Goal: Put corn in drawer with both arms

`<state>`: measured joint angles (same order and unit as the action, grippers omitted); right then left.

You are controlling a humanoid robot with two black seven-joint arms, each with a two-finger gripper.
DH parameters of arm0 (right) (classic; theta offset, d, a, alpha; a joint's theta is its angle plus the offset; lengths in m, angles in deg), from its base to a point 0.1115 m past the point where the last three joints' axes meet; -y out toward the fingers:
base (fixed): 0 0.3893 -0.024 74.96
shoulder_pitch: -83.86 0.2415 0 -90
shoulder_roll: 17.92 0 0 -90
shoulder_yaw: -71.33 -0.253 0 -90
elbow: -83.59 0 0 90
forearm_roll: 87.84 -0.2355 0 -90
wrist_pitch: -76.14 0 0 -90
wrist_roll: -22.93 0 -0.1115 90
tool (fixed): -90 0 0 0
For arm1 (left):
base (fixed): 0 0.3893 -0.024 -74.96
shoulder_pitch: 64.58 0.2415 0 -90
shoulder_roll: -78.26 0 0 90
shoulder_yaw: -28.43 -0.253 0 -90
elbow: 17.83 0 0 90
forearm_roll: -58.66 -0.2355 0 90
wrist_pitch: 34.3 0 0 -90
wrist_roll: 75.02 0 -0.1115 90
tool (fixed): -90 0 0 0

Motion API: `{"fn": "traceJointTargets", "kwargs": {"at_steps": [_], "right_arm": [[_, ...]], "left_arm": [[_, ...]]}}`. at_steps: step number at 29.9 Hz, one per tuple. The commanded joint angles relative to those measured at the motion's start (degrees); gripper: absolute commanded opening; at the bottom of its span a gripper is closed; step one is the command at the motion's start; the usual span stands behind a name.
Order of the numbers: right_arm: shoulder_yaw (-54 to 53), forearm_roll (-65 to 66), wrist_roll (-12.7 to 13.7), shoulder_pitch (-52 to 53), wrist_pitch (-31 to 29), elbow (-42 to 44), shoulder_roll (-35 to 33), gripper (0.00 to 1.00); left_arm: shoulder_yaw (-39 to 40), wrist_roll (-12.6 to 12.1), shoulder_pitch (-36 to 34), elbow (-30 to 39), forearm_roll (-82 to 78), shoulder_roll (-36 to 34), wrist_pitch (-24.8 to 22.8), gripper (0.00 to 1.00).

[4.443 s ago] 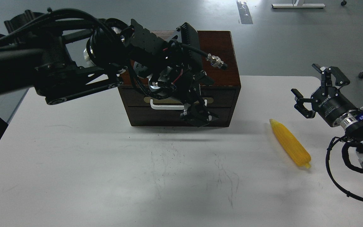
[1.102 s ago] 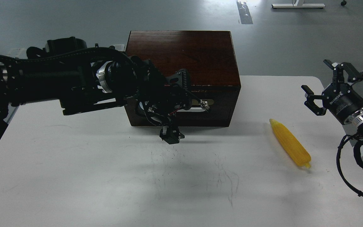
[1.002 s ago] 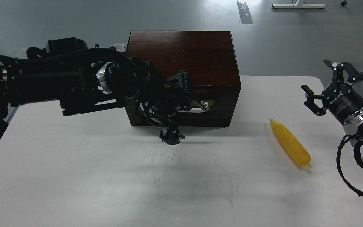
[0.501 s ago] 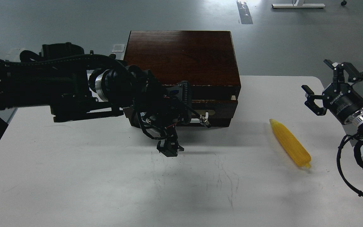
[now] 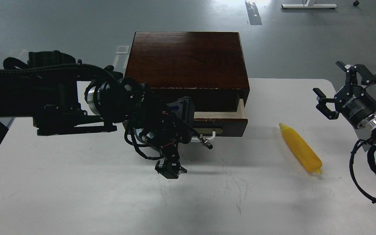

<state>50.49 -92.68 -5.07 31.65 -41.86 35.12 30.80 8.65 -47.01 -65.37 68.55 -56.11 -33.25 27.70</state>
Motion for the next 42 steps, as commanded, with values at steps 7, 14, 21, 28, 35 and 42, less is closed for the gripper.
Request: {"fn": "traceJointTargets", "kwargs": {"at_steps": [7,14,21,28,35,42], "right_arm": [[0.01,0.01,0.00,0.00,0.00,-0.39,-0.55,1.00],[0.01,0.01,0.00,0.00,0.00,-0.48,-0.55,1.00],[0.01,0.01,0.00,0.00,0.00,-0.83,-0.90,1.00],[0.01,0.01,0.00,0.00,0.00,-1.44,-2.04,1.00],[-0.08,0.01,0.00,-0.44,0.00,-1.80,-3.19,1.00],[-0.08,0.01,0.00,-0.53,0.00,-1.80,-3.19,1.00]], "left_arm": [[-0.09,-0.01,0.00,-0.51,-1.16,0.68,0.00,0.99],[0.35,-0.01,-0.87,-0.68,-3.45,0.42,0.00,0.99],[0.79,-0.01,-2.63,-0.42,-3.36,0.06,0.00,0.99],[6.66,-0.01,-2.81,1.42,-2.75,-2.12,0.00,0.99],[15.11,-0.01,-0.44,6.00,11.91,-10.65,0.00,0.99],[24.51,-0.01,9.65,5.91,37.27,-20.74,0.00,0.99]]}}
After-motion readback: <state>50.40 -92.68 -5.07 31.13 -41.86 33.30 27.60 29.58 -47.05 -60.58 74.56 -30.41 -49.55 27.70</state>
